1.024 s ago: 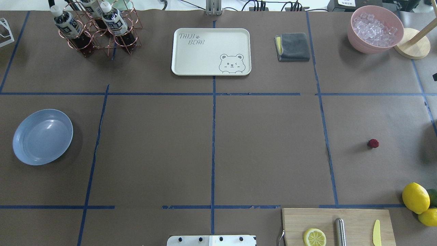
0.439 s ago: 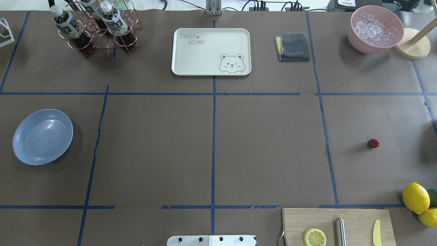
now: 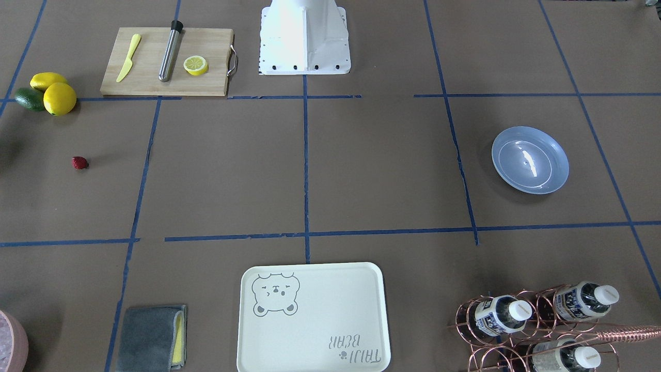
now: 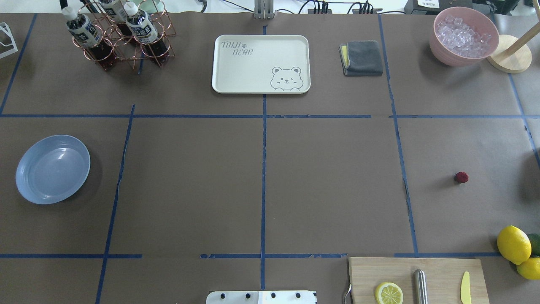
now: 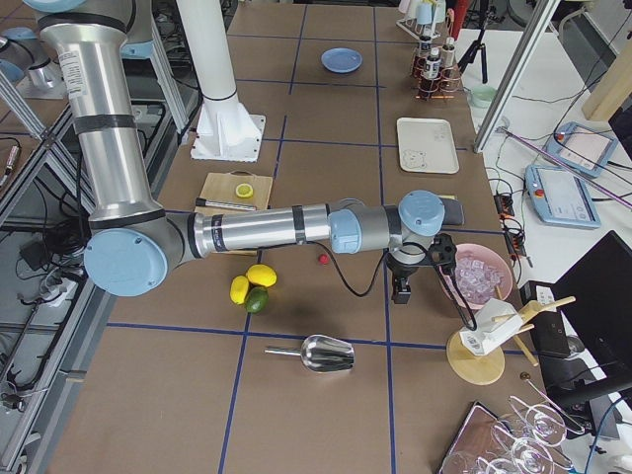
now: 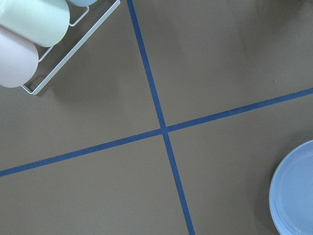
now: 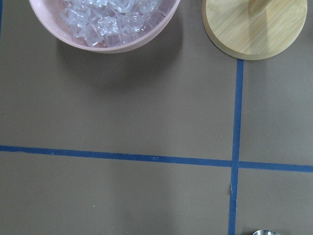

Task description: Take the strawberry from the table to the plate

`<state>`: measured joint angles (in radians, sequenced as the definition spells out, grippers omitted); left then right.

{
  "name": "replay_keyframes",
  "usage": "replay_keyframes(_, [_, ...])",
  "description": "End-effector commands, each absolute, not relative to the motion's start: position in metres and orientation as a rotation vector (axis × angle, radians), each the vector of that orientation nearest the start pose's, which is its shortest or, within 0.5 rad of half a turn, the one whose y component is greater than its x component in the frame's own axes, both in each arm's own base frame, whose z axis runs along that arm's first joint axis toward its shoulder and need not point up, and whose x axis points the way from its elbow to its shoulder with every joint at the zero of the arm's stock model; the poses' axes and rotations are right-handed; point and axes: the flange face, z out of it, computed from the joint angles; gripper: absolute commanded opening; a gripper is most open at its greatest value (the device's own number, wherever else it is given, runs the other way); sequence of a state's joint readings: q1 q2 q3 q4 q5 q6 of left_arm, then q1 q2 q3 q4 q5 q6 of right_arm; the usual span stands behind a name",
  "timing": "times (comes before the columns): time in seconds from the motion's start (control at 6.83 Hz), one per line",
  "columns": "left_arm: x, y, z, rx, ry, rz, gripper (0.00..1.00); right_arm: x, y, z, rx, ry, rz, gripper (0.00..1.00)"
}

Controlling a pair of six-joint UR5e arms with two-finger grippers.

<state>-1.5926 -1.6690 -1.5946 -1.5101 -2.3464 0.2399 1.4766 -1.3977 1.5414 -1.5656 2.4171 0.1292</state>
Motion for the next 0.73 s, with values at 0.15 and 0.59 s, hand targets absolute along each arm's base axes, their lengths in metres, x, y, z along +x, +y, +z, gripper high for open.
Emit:
replay_keyframes(0.15, [-0.034,-0.532,0.619,0.189,0.876,0.311,1.0,-0.005,-0.572,0.578,0.031,-0.854,-0.037,1.0])
replay_keyframes(0.59, [0.075,-0.533,0.639,0.161,0.9,0.424,1.0,-0.011,-0.57,0.581,0.023,-0.846,-0.048,1.0])
